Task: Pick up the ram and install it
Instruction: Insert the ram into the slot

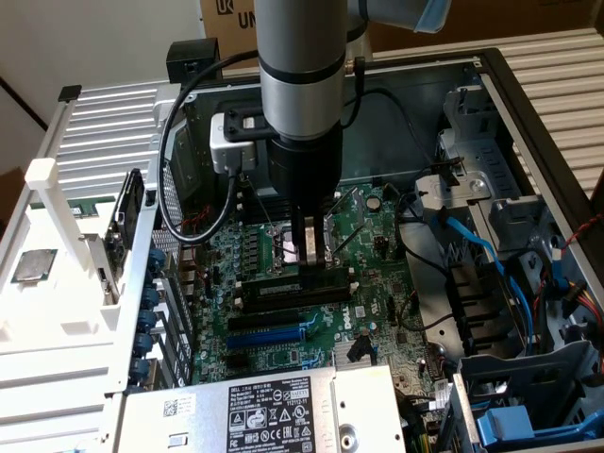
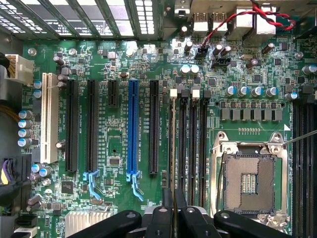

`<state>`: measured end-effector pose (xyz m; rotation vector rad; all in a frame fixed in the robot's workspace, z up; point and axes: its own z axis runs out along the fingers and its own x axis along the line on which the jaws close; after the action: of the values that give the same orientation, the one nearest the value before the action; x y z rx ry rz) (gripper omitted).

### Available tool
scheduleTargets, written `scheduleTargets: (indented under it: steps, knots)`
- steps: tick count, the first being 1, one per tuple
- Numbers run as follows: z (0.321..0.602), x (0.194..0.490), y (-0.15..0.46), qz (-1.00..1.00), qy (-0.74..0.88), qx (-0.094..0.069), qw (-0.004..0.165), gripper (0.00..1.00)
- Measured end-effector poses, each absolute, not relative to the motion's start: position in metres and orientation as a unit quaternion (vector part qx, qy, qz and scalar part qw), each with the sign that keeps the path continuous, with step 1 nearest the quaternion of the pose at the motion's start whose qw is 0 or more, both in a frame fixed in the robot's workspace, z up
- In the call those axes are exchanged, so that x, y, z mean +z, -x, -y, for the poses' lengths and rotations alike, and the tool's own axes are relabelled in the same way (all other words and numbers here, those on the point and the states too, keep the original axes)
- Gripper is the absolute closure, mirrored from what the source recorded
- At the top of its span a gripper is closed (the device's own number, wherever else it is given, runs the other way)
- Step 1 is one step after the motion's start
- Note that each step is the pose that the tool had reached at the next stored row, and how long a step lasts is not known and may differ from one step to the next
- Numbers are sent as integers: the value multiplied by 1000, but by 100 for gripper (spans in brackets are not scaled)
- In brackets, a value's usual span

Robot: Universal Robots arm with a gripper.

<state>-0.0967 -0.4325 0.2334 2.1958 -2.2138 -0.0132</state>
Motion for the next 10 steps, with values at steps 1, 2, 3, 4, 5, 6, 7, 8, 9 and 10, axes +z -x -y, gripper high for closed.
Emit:
scheduleTargets:
  steps: [1,2,3,4,5,6,7,8,9,10]
  knots:
    - [433,233,97,710,-704,-4,12,87]
    - [433,233,97,710,-704,-4,12,87]
    - [433,233,97,710,-704,-4,12,87]
    - [433,233,97,710,-704,-4,11,87]
    - [433,233,97,710,-704,-4,11,87]
    - [433,233,97,711,-703,-4,11,87]
    - [433,233,97,711,-703,-4,11,87]
    - [433,233,97,712,-702,-4,11,87]
    - [433,233,97,712,-702,-4,11,87]
    - [433,233,97,712,-702,-4,11,87]
